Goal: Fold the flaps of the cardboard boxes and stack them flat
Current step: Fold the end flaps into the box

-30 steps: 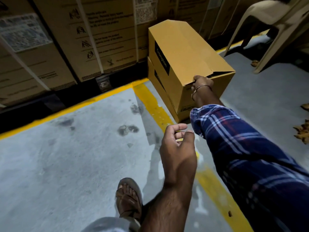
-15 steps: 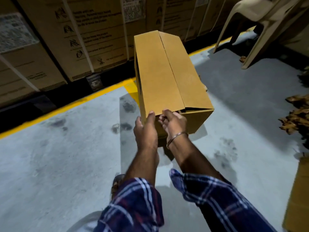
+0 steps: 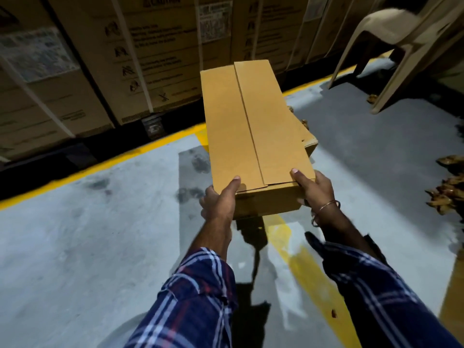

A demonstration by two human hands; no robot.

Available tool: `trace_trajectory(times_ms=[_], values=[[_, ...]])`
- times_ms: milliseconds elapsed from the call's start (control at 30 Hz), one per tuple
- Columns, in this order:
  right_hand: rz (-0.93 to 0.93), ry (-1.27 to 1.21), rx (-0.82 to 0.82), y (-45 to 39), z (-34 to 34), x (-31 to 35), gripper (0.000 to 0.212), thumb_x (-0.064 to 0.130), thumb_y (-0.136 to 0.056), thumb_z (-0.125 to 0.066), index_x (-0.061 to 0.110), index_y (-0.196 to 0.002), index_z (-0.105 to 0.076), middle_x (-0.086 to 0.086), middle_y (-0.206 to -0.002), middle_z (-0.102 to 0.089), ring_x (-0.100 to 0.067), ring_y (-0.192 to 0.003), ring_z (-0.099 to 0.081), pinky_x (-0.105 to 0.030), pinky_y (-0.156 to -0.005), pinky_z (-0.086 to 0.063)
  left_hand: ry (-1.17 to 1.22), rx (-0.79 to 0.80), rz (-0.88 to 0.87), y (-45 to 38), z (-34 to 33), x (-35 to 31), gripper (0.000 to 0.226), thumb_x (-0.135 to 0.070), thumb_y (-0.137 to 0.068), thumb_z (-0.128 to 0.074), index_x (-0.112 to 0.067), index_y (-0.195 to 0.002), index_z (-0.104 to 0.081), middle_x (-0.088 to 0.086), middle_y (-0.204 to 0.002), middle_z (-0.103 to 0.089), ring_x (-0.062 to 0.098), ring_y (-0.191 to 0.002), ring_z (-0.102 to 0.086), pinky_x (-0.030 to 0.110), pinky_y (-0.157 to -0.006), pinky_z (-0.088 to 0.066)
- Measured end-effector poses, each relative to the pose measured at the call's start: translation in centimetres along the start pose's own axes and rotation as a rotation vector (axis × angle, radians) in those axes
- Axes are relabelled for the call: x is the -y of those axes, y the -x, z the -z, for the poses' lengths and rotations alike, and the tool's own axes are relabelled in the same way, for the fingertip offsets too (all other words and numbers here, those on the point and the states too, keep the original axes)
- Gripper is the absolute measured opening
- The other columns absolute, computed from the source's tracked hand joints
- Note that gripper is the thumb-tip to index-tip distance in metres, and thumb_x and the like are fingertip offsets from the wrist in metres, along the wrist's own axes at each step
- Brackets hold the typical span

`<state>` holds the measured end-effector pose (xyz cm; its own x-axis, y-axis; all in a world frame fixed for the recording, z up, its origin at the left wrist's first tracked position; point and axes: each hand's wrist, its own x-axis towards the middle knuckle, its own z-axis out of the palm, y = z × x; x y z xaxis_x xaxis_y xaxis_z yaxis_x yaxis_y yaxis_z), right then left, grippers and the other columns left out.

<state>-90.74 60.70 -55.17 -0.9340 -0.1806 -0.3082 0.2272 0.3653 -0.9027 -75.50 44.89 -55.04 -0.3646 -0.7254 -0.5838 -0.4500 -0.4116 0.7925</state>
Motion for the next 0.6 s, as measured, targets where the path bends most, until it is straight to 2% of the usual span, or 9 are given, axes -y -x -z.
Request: trace_trajectory(times_ms=[67,100,200,233,333,400,467,533,600], values=[[0.042,0.015,-0.007,1.1,-0.8,0.5,0.031,0.054,-0.083,-0.076,0.027,-0.098,-0.072,0.005,-0.1,-0.073,-0.021,-0.097,-0.068,-0.056,-0.086,-0.06,-0.071,-0.054,-0.071,0.6,1.3,-0.9,0.109,-0.082,-0.06,-0.07,-0.022,-0.147,-0.045,0.007,-0.15,-0.039,0.032,-0.13,-0.049,0.056,-0.103,-0.049],[0.061,0.027,-0.008,2.0,-1.3,1.0,0.039,0.06,-0.079,-0.075,0.027,-0.098,-0.073,0.006,-0.098,-0.074,-0.021,-0.095,-0.068,-0.056,-0.087,-0.059,-0.062,-0.079,-0.119,1.2,2.3,-1.7,0.107,-0.08,-0.061,-0.073,-0.02,-0.145,-0.045,0.006,-0.147,-0.039,0.03,-0.126,-0.051,0.052,-0.1,-0.052],[0.09,0.045,0.015,4.9,-2.5,2.4,0.066,0.08,-0.065,-0.071,0.021,-0.093,-0.075,0.001,-0.092,-0.075,-0.028,-0.092,-0.07,-0.05,-0.082,-0.057,-0.09,-0.184,-0.32,3.1,5.8,-4.6,0.084,-0.055,-0.076,-0.085,-0.018,-0.14,-0.044,0.003,-0.137,-0.034,0.024,-0.117,-0.051,0.034,-0.082,-0.052],[0.093,0.046,0.022,6.0,-3.1,2.9,0.071,0.082,-0.064,-0.07,0.016,-0.088,-0.074,-0.001,-0.086,-0.074,-0.031,-0.088,-0.069,-0.048,-0.078,-0.057,-0.14,-0.228,-0.388,3.9,7.3,-5.8,0.081,-0.051,-0.077,-0.086,-0.018,-0.138,-0.044,0.003,-0.135,-0.034,0.024,-0.117,-0.052,0.034,-0.08,-0.053],[0.124,0.043,0.096,11.3,-5.5,5.0,0.066,0.08,-0.069,-0.071,0.015,-0.061,-0.058,0.007,-0.058,-0.054,-0.027,-0.065,-0.056,-0.042,-0.066,-0.05,-0.27,-0.415,-0.514,6.5,13.8,-7.4,0.08,-0.051,-0.074,-0.087,-0.017,-0.133,-0.045,0.006,-0.136,-0.037,0.03,-0.122,-0.05,0.047,-0.096,-0.053],[0.174,0.054,0.169,14.7,-7.8,6.3,0.06,0.067,-0.078,-0.075,0.02,-0.05,-0.05,0.014,-0.046,-0.043,-0.017,-0.057,-0.045,-0.033,-0.061,-0.039,-0.238,-0.478,-0.491,7.6,18.6,-6.6,0.079,-0.051,-0.072,-0.088,-0.015,-0.13,-0.048,0.008,-0.134,-0.038,0.03,-0.121,-0.049,0.048,-0.098,-0.051],[0.248,0.112,0.276,18.8,-10.7,8.1,0.055,0.058,-0.084,-0.075,0.026,-0.044,-0.055,0.015,-0.039,-0.039,-0.013,-0.052,-0.041,-0.031,-0.057,-0.032,-0.198,-0.52,-0.44,9.0,24.7,-4.9,0.081,-0.054,-0.07,-0.089,-0.015,-0.129,-0.05,0.008,-0.133,-0.038,0.028,-0.117,-0.049,0.047,-0.098,-0.051],[0.298,0.193,0.388,22.9,-14.1,10.2,0.059,0.059,-0.084,-0.074,0.023,-0.044,-0.052,0.012,-0.037,-0.038,-0.014,-0.049,-0.039,-0.031,-0.053,-0.029,-0.157,-0.56,-0.381,10.2,31.1,-3.2,0.084,-0.058,-0.066,-0.09,-0.015,-0.127,-0.052,0.008,-0.13,-0.039,0.026,-0.11,-0.048,0.049,-0.097,-0.052],[0.314,0.287,0.471,26.1,-18.0,11.5,0.065,0.062,-0.082,-0.075,0.02,-0.047,-0.039,0.01,-0.042,-0.035,-0.015,-0.05,-0.039,-0.03,-0.049,-0.028,-0.113,-0.615,-0.325,11.3,36.8,-1.6,0.083,-0.06,-0.064,-0.091,-0.016,-0.124,-0.052,0.006,-0.127,-0.038,0.026,-0.107,-0.049,0.05,-0.094,-0.053]])
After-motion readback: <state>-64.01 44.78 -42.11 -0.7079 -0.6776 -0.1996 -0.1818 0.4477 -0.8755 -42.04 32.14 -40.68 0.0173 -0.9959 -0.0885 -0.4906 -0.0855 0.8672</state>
